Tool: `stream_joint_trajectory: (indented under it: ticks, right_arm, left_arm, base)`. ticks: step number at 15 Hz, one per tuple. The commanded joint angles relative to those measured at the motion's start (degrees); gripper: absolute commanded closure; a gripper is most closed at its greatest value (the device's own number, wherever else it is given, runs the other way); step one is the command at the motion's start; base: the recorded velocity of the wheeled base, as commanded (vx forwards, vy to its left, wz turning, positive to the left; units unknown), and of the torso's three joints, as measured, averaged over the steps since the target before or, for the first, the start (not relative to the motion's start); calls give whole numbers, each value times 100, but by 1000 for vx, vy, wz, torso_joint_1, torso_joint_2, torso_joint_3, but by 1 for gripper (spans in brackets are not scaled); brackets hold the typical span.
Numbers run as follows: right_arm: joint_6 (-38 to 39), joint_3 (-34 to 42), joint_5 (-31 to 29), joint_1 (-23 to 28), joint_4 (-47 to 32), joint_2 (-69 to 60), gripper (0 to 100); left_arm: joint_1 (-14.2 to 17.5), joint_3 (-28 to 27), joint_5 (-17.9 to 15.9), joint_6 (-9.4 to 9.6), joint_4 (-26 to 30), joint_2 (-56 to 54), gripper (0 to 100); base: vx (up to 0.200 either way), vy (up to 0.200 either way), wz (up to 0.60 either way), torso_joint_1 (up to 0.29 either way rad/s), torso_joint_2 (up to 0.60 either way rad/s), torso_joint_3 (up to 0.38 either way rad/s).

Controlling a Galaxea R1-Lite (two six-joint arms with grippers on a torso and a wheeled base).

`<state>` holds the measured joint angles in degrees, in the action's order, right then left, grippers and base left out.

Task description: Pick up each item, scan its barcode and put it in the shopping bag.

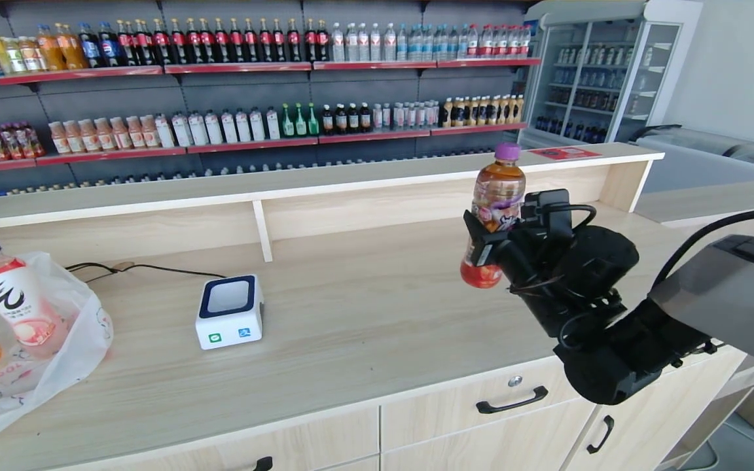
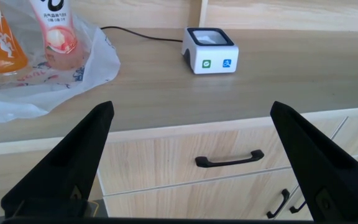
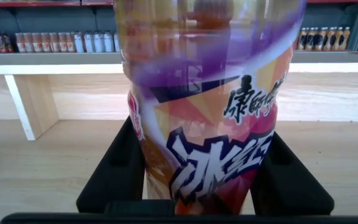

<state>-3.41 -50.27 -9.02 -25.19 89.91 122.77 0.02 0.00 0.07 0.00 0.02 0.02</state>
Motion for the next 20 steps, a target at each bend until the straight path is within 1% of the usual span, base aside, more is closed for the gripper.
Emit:
stream_joint_trajectory:
  ticks: [1, 2, 4, 5, 7, 9, 11, 13, 16, 17, 18, 20]
  right_arm:
    - [-19, 773, 6, -338, 9, -1054, 100]
    - [-28, 1064, 6, -382, 9, -1352, 100]
    - [-28, 1231, 6, -610, 9, -1836, 100]
    - [-28, 1406, 6, -645, 9, -2003, 100]
    - [-28, 1705, 6, -944, 9, -2363, 100]
    - [-28, 1907, 6, -1305, 9, -2512, 100]
    - [-19, 1863, 6, -1700, 9, -2530, 100]
    - [69, 2039, 14, -1770, 9, -2512, 100]
    - [552, 2356, 287, -1814, 9, -2477, 100]
    - [877, 2417, 638, -1806, 9, -2469, 100]
    - [1168, 2417, 832, -1841, 9, -2486, 100]
    - [1396, 2461, 841, -2008, 9, -2548, 100]
  left_arm:
    - [6, 0, 1, 0, -2, -2, 0]
    - [-2, 0, 1, 0, 6, 6, 0]
    - [6, 0, 1, 0, -2, -2, 0]
    - [6, 0, 1, 0, -2, -2, 0]
    - [-2, 0, 1, 0, -2, -2, 0]
    - [-2, 0, 1, 0, -2, -2, 0]
    - [6, 0, 1, 0, 6, -2, 0]
    - [-2, 0, 1, 0, -2, -2, 0]
    - [6, 0, 1, 0, 6, -2, 0]
    - [6, 0, 1, 0, -2, -2, 0]
    - [6, 0, 1, 0, 6, -2, 0]
    - [-2, 0, 1, 0, -2, -2, 0]
  base:
    - [0, 0, 0, 0, 0, 0]
    - [0, 0, 0, 0, 0, 0]
    - [0, 0, 0, 0, 0, 0]
    - [0, 0, 0, 0, 0, 0]
    - [0, 0, 0, 0, 0, 0]
    - [0, 0, 0, 0, 0, 0]
    - [0, 0, 0, 0, 0, 0]
    - [0, 0, 0, 0, 0, 0]
    - [0, 0, 0, 0, 0, 0]
    - [0, 0, 0, 0, 0, 0]
    - [0, 0, 0, 0, 0, 0]
    - [0, 0, 0, 0, 0, 0]
